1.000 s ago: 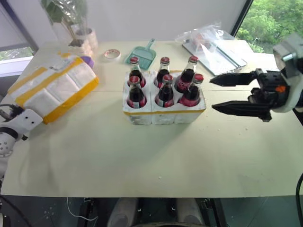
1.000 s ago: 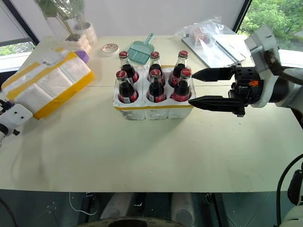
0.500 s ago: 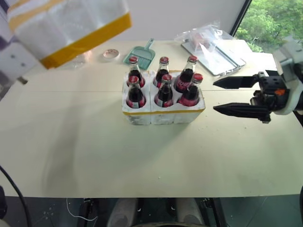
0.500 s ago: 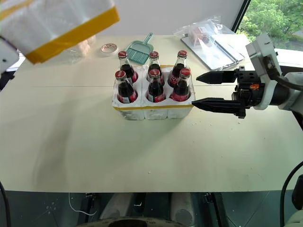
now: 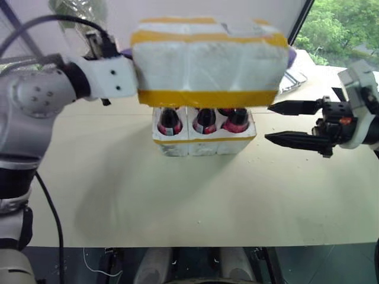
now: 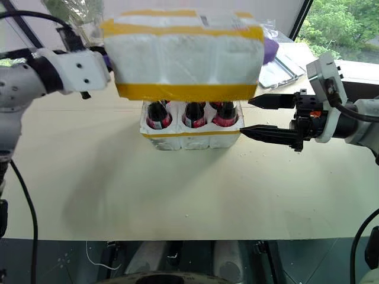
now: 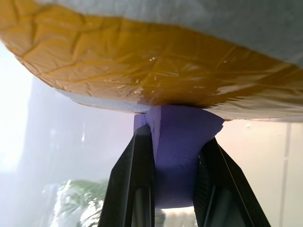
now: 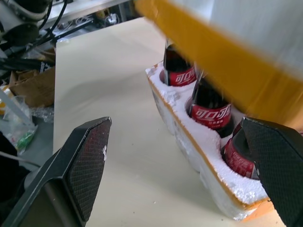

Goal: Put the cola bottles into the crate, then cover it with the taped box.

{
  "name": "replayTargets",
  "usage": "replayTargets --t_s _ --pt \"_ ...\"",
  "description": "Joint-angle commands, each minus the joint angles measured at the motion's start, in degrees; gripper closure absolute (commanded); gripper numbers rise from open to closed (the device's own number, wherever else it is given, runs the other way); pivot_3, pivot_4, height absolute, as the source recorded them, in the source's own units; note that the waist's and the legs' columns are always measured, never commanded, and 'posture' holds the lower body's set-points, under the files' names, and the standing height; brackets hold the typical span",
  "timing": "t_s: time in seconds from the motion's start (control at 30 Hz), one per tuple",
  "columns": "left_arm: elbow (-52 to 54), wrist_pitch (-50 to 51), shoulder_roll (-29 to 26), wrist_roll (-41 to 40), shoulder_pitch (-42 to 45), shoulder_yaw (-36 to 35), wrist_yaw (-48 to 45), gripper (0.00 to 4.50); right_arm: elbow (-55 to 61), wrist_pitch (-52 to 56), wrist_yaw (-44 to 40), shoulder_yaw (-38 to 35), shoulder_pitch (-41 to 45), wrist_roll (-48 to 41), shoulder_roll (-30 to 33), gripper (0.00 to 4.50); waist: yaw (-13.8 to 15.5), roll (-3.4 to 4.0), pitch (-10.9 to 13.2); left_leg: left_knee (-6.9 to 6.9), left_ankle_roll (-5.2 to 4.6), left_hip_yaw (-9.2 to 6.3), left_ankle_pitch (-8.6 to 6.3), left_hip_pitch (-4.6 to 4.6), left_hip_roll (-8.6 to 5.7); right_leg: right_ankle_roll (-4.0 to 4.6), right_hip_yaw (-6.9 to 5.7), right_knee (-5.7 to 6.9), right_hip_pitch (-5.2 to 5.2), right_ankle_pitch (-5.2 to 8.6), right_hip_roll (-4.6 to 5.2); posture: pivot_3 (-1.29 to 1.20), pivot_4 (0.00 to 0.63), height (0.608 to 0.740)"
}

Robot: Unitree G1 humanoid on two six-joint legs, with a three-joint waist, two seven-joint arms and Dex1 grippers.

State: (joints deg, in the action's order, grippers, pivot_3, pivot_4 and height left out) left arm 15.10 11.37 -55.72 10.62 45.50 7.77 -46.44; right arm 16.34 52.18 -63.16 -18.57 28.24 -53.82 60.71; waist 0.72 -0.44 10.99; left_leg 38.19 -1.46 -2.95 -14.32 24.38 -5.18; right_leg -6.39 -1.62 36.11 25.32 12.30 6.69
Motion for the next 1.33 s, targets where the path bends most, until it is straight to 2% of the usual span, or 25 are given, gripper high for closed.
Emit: replayTargets --t_s 0.03,0.17,0.27,0.43,0.63,0.73,0.77,0.83,0.87,0.9,1.0,1.17,1.33 --pt "2.8 0.3 -0.6 3.9 -0.3 0.7 -0.7 3.81 1.9 -0.6 1.2 -2.5 -0.1 -1.4 -0.4 0.0 0.0 0.0 0.0 0.01 0.0 0.0 0.0 0.0 0.0 0.0 0.0 0.0 -0.01 0.0 0.0 0.0 0.15 0.738" --pt "3.4 0.1 -0.8 8.4 -3.2 2.0 -0.6 3.81 2.1 -0.3 2.8 -2.8 0.0 -2.3 -0.9 0.0 0.0 -0.01 0.0 0.01 -0.01 0.0 0.0 -0.02 -0.01 0.0 0.0 0.0 -0.04 0.0 0.0 0.0 0.15 0.738" --pt "2.9 -1.2 -0.5 11.9 -4.7 2.3 1.3 2.65 2.3 -0.3 3.6 -2.7 0.1 -2.7 -1.1 0.0 0.0 -0.02 0.0 0.02 -0.01 -0.01 0.0 -0.02 0.0 0.0 0.0 0.0 -0.04 0.0 -0.01 0.0 0.15 0.738" --pt "3.7 -1.4 0.6 14.9 -9.8 1.3 3.3 0.07 1.9 -0.6 4.1 -2.5 0.0 -3.0 -1.3 0.0 0.0 -0.01 0.0 0.02 -0.01 -0.01 0.0 -0.03 0.0 0.0 0.0 0.0 -0.05 0.0 0.0 0.0 0.15 0.738" --pt "4.8 -1.3 1.8 12.5 -17.8 -5.9 6.4 0.02 1.3 -1.2 3.4 -2.1 -1.3 -1.8 -0.9 0.0 0.0 -0.02 0.0 0.02 -0.01 -0.04 0.0 -0.03 0.01 0.0 -0.01 0.0 -0.04 0.0 0.01 0.0 0.15 0.738" --pt "4.9 0.9 3.5 8.0 -19.0 -11.1 6.9 0.02 0.9 -1.8 2.6 -2.2 -2.7 -0.6 -0.1 0.0 0.2 -0.02 0.0 0.02 -0.01 -0.08 0.0 -0.03 0.01 0.0 -0.04 -0.01 -0.06 0.0 0.03 0.0 0.15 0.738" --pt "4.5 1.9 4.0 4.3 -19.5 -14.2 5.6 0.02 0.8 -2.1 2.1 -2.4 -3.6 0.1 0.4 0.0 0.2 -0.02 0.0 0.03 -0.01 -0.08 0.0 -0.03 0.0 0.0 -0.04 -0.02 -0.07 0.0 0.04 0.0 0.15 0.738" --pt "3.2 14.2 6.7 -12.0 -19.6 -26.4 -1.5 0.02 -0.6 -2.8 0.7 -3.0 -5.7 1.7 1.5 0.0 0.0 -0.01 0.0 0.03 -0.01 -0.07 0.0 -0.03 0.0 0.0 -0.04 -0.03 -0.06 0.0 0.04 0.0 0.15 0.738" --pt "2.8 18.7 7.2 -17.3 -19.6 -30.1 -3.7 0.02 -1.1 -3.2 0.3 -3.2 -6.4 2.3 1.9 0.0 0.0 -0.02 0.0 0.03 -0.01 -0.07 0.0 -0.03 0.0 0.0 -0.05 -0.01 -0.05 0.0 0.03 0.0 0.15 0.738" --pt "1.6 27.4 5.8 -25.0 -20.2 -34.9 -9.0 0.02 -1.7 -4.0 -0.5 -3.1 -7.3 3.3 2.3 0.0 -0.1 -0.02 0.0 0.03 -0.01 -0.08 0.0 -0.02 0.02 0.0 -0.06 0.0 -0.04 0.01 0.0 0.0 0.15 0.738" --pt "-3.1 39.3 -1.3 -40.4 -23.1 -44.5 -23.2 0.02 -3.8 -6.8 -2.7 -2.0 -8.7 6.4 3.6 0.0 -1.0 -0.01 0.0 0.02 0.01 -0.06 0.01 -0.05 0.05 -0.01 -0.07 0.03 -0.02 0.02 -0.1 0.0 0.15 0.738" --pt "-8.3 47.8 -10.8 -50.4 -27.0 -47.0 -33.1 0.02 -8.4 -9.4 -4.8 0.2 -5.9 9.6 4.2 0.0 -1.3 0.0 0.0 0.03 0.0 -0.07 0.0 -0.27 0.03 -0.02 -0.07 -0.02 -0.3 0.04 -0.04 0.0 0.15 0.738" --pt "-7.1 45.2 -12.2 -51.2 -30.1 -44.5 -33.0 0.02 -9.6 -10.5 -6.3 1.3 -4.5 11.1 3.6 0.0 -1.2 0.01 0.0 -0.03 0.02 -0.1 -0.04 -0.55 0.04 -0.03 -0.06 -0.08 -0.55 0.07 0.09 0.0 0.15 0.738"
